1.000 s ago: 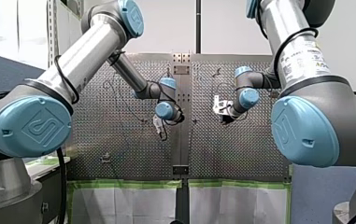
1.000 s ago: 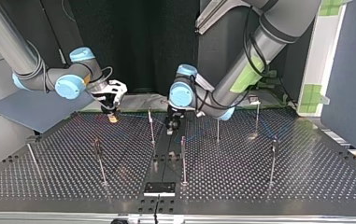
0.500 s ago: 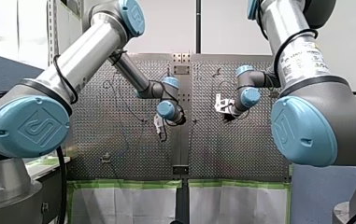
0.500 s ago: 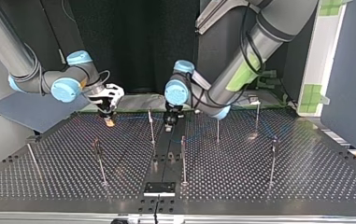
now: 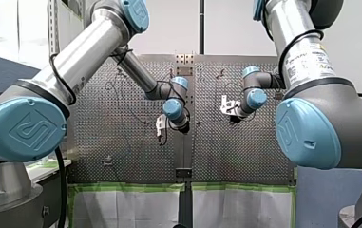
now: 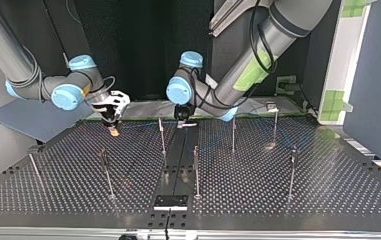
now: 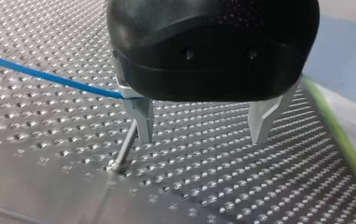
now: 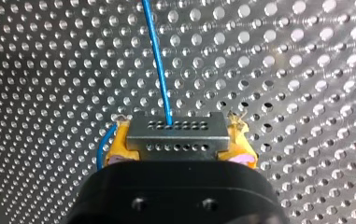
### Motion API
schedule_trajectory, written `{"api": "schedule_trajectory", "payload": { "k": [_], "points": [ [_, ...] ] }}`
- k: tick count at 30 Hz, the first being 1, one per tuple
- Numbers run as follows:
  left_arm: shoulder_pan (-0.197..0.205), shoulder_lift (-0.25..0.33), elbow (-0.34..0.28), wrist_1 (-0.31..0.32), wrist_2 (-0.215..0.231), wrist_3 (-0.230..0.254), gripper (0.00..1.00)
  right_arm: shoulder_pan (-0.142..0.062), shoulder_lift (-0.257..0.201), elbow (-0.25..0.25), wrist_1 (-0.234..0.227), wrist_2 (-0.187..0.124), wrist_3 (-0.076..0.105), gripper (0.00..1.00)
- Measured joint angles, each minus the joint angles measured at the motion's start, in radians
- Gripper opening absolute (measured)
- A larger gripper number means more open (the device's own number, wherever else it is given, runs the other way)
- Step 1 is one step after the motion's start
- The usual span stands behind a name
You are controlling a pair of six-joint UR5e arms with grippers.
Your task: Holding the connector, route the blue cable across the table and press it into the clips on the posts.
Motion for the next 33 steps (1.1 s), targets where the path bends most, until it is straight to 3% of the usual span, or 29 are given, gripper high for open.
{"api": "schedule_trajectory", "payload": {
  "k": [8, 17, 26, 33],
  "points": [
    [-0.055, 0.061, -0.050, 0.010, -0.039, -0.001, 1.00, -0.022, 0.000, 0.000, 0.000, 0.000, 0.000, 0.00],
    [-0.134, 0.123, -0.055, 0.065, -0.093, -0.004, 1.00, -0.036, 0.000, 0.000, 0.003, -0.006, 0.000, 0.00],
    [-0.201, 0.105, -0.048, 0.105, -0.117, -0.028, 1.00, -0.055, -0.001, 0.000, 0.006, -0.019, 0.000, 0.00],
    [-0.247, 0.040, 0.011, 0.061, -0.149, -0.039, 1.00, -0.064, -0.002, 0.000, 0.008, -0.020, -0.001, 0.00]
  ]
}}
